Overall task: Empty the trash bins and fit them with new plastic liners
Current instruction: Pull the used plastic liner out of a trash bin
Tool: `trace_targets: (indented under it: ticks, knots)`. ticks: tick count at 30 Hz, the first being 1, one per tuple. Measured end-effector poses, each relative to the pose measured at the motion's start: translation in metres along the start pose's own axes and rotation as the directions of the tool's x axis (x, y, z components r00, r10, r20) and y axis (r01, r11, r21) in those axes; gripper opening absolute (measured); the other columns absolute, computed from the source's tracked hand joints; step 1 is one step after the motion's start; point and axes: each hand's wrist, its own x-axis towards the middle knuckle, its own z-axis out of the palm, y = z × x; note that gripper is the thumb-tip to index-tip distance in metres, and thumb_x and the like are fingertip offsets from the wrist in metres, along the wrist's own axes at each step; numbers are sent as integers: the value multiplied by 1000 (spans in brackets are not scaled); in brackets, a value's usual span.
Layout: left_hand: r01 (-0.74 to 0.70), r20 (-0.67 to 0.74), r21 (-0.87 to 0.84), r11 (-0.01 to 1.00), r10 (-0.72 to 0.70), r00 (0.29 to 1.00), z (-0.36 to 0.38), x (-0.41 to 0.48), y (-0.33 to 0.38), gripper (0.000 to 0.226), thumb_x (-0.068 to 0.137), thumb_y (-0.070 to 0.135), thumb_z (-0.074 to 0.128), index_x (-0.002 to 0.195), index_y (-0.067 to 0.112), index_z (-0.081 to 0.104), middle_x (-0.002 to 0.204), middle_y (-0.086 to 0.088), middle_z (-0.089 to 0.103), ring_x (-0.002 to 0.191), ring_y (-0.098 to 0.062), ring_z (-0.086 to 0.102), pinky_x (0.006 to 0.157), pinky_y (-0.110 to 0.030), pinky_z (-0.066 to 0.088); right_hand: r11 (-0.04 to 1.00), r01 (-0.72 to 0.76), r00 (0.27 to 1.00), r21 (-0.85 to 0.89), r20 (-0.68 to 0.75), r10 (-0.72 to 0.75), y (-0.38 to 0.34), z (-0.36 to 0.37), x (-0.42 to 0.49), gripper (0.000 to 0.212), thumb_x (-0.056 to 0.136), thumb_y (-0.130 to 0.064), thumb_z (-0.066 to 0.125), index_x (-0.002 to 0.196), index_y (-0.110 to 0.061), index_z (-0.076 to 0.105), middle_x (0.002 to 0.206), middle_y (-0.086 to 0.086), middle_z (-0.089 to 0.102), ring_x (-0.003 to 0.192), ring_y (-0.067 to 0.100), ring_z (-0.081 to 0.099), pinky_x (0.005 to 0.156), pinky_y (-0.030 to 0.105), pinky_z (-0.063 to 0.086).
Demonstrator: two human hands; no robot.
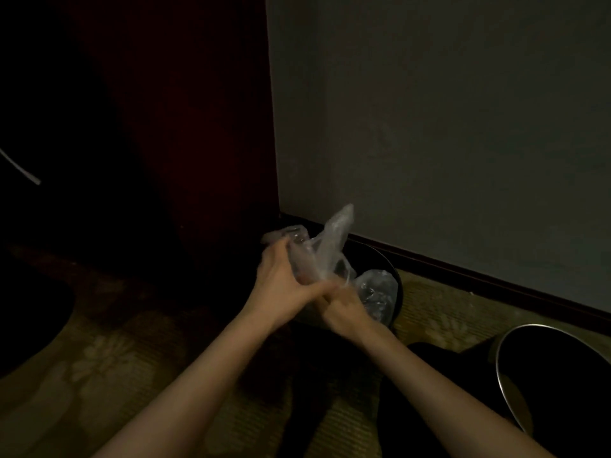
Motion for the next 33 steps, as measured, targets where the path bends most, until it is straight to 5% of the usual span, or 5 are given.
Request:
trace_targets:
  ticks: [4,7,21,30,33]
  knots:
    - [232,113,-240,943,-210,971,5,4,-3,140,55,52,89,154,35,-9,160,-3,16,143,-24,29,108,-37,38,980,170,981,-100,-76,-178,-5,12,-8,23,93,-18,56,107,-6,68,106,13,68,101,29,63,86,38,48]
    - [238,117,-400,885,-208,971,13,5,-1,93,67,40,87,144,29,37,128,8,54,112,-2,59,80,-17,46,962,260,954,-86,-134,-270,-2,13,-9,8,86,-16,62,90,-13,68,85,9,71,79,26,67,67,41,51]
    - [297,89,-807,511,-391,916,14,17,28,16,98,23,55,91,11,63,80,-7,64,70,-16,64,63,-27,51,945,2,992,326,-117,38,-8,15,6,68,86,-17,70,145,-7,38,133,9,58,121,21,57,94,24,46]
    - [-36,588,-124,992,103,803,-28,7,48,36,86,57,61,83,24,74,79,2,73,70,-7,69,60,-21,53,987,-117,867,112,497,47,-25,-64,9,35,98,-2,52,130,11,50,117,16,60,111,24,59,73,13,42]
    - [-383,565,418,824,94,820,-20,3,38,34,90,56,56,77,26,65,67,5,63,57,-4,59,53,-27,46,999,-28,834,16,551,15,-30,-77,28,13,94,-2,55,91,-8,67,79,0,58,71,3,55,61,13,40]
